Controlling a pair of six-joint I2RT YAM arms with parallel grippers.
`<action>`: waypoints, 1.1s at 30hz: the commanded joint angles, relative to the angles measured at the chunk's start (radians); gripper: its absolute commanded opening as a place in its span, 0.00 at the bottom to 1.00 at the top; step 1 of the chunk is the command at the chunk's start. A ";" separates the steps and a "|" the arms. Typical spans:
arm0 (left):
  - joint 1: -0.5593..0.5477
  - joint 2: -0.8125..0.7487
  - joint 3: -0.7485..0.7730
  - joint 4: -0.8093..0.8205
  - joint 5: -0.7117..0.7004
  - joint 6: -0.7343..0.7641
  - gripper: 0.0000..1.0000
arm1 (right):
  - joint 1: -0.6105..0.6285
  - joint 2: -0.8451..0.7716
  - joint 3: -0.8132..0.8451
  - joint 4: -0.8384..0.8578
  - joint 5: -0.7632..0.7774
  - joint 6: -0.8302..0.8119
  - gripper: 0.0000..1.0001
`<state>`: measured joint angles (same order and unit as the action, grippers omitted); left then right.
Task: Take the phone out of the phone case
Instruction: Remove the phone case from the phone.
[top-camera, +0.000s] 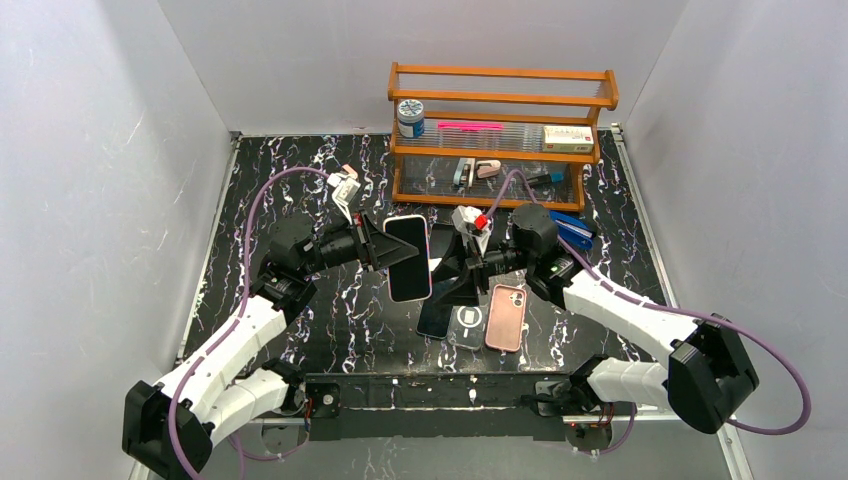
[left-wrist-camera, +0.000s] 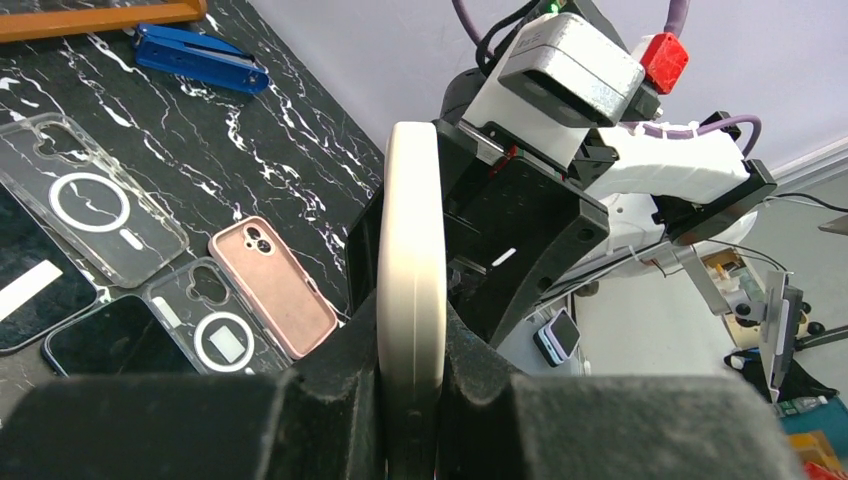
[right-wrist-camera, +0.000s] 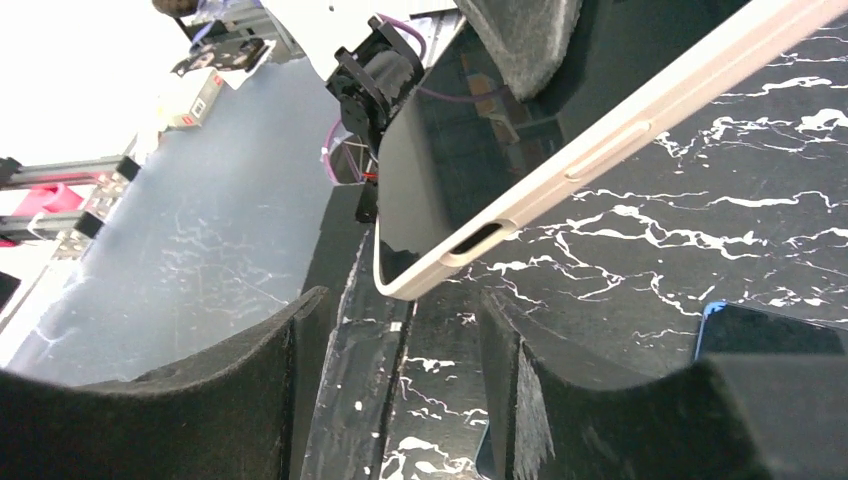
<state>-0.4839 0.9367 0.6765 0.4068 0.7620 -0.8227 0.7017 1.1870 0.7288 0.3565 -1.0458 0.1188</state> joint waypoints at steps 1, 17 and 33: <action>0.001 -0.023 0.027 0.071 -0.005 0.015 0.00 | 0.005 0.008 0.000 0.139 -0.047 0.135 0.63; 0.001 -0.027 0.027 0.101 -0.018 -0.050 0.00 | 0.044 0.069 0.019 0.169 -0.055 0.120 0.28; -0.007 0.007 0.029 0.101 0.009 -0.178 0.00 | 0.060 0.024 0.114 -0.043 -0.039 -0.293 0.01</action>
<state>-0.4847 0.9447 0.6765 0.4648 0.7761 -0.8925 0.7448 1.2358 0.7670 0.3523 -1.0962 0.0437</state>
